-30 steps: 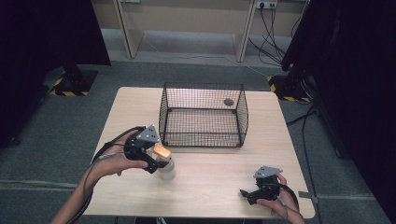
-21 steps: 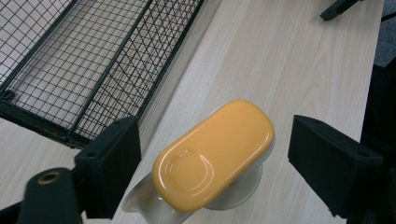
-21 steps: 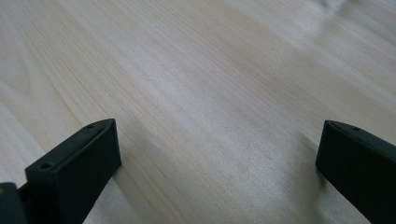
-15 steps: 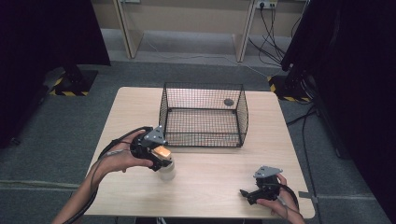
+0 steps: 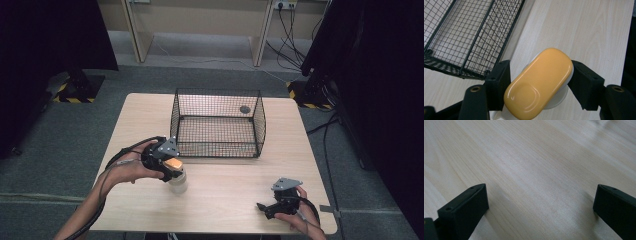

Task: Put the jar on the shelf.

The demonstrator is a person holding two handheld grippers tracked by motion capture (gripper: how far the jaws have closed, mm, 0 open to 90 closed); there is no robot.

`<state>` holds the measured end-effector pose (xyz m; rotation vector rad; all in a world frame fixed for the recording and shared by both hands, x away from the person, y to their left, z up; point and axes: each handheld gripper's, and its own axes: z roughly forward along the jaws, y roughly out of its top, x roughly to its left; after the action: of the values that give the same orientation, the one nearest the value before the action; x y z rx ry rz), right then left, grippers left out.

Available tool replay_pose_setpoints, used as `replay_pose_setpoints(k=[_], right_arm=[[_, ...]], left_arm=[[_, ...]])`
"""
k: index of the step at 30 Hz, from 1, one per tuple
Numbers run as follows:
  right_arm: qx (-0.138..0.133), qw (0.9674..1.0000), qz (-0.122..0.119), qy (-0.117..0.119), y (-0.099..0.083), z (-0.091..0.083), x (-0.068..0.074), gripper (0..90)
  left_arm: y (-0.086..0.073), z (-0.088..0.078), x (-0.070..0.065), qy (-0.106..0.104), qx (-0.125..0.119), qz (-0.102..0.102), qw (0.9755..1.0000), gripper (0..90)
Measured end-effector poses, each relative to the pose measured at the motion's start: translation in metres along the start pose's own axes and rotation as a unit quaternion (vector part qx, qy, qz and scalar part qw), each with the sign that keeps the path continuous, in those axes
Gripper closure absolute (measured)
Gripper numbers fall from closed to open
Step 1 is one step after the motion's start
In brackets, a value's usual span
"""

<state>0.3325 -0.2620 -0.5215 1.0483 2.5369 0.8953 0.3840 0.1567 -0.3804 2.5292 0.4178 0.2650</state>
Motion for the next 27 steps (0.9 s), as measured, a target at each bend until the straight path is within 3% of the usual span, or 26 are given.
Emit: replay_pose_setpoints(k=[4, 10, 14, 19, 27], right_arm=[[-0.001, 1.0, 0.0, 0.0, 0.0, 0.0, 0.0, 0.2], [-0.002, 1.0, 0.0, 0.0, 0.0, 0.0, 0.0, 0.2], [-0.003, 1.0, 0.0, 0.0, 0.0, 0.0, 0.0, 0.2], [-0.003, 1.0, 0.0, 0.0, 0.0, 0.001, -0.001, 0.2], [-0.003, 1.0, 0.001, -0.001, 0.0, 0.001, 0.0, 0.2]], left_arm=[[0.0, 0.0, 0.002, -0.015, 0.005, -0.001, 0.9999, 42.0], [-0.003, -0.004, 0.003, -0.049, -0.013, -0.011, 0.9987, 59.1], [-0.004, -0.004, 0.003, -0.049, -0.017, -0.019, 0.9985, 59.5], [-0.002, -0.006, -0.006, -0.033, -0.011, -0.02, 0.9992, 59.6], [0.006, -0.018, -0.002, -0.021, -0.015, -0.038, 0.9989, 59.7]])
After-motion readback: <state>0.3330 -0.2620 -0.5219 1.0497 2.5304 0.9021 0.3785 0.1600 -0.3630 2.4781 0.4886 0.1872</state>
